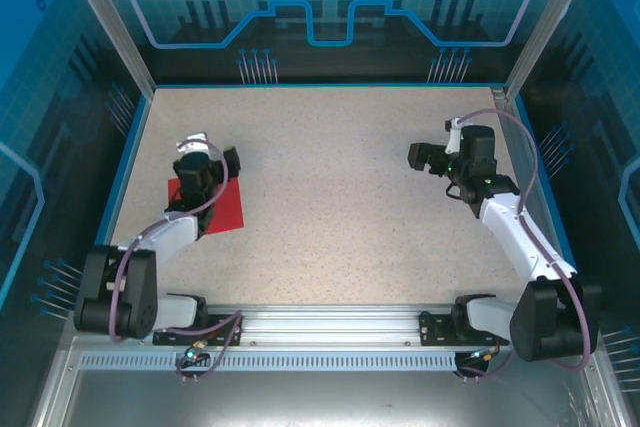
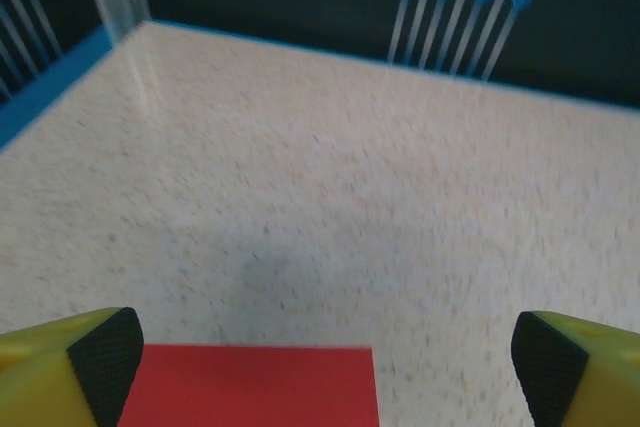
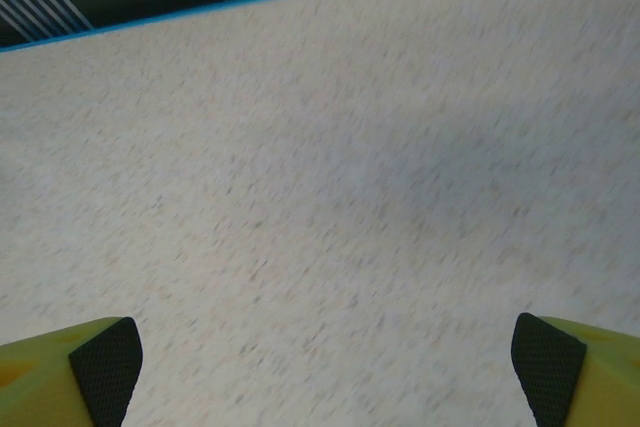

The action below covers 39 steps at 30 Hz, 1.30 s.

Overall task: Fold a paper plane with a square sheet of paper (pick it up from the middle)
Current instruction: Move the square sheet of paper to the center of the table.

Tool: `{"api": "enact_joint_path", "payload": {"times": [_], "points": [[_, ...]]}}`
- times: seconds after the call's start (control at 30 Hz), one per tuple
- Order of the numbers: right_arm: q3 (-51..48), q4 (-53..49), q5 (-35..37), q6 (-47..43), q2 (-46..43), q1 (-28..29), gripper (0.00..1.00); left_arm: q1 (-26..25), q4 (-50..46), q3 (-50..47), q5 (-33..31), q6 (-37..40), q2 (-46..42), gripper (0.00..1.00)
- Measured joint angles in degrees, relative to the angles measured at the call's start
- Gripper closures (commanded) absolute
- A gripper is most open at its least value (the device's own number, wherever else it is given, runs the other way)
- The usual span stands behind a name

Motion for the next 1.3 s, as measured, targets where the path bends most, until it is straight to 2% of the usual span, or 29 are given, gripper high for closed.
{"api": "enact_joint_path", "payload": {"times": [0.1, 0.17, 0.3, 0.43, 0.53, 0.7, 1.07, 1.2, 1.3], "points": [[-0.13, -2.89, -2.86, 4.26, -0.37, 0.04, 0.01, 1.11, -10.16, 4.09, -3.39, -8.79, -4.17, 0.01], [-0.94, -3.26, -4.26, 6.69, -1.53, 0.04, 0.01, 2.71, -18.14, 7.19, -3.39, -14.53, -5.68, 0.01], [-1.73, -2.82, -7.72, 11.02, -3.02, 1.07, 0.02, 6.54, -29.92, 11.8, 5.84, -20.04, -5.31, 0.01], [-0.42, -3.93, -9.07, 12.28, 0.17, 6.23, 0.03, 6.75, -37.7, 13.9, 16.92, -20.61, -0.46, 0.01], [2.08, -5.7, -8.39, 12.11, 3.61, 10.4, 0.03, 6.75, -41.79, 14.01, 21.42, -20.85, 3.26, 0.01], [2.99, -7.65, -7.41, 11.47, 5.55, 14.16, 0.03, 6.78, -43.93, 14.16, 25.35, -21.75, 8.96, 0.01], [2.99, -8.48, -6.73, 11.34, 7.32, 16.68, 0.02, 6.12, -42.07, 14.14, 30.1, -23.85, 15.41, 0.01], [2.97, -8.76, -6.21, 11.39, 8.2, 17.55, 0.02, 3.82, -39.41, 13.55, 31.08, -25.66, 16.2, 0.01], [2.93, -9.09, -5.46, 11.74, 8.24, 18.47, 0.02, 0.28, -36.63, 12.96, 31.32, -28.2, 16.48, 0.01]]}}
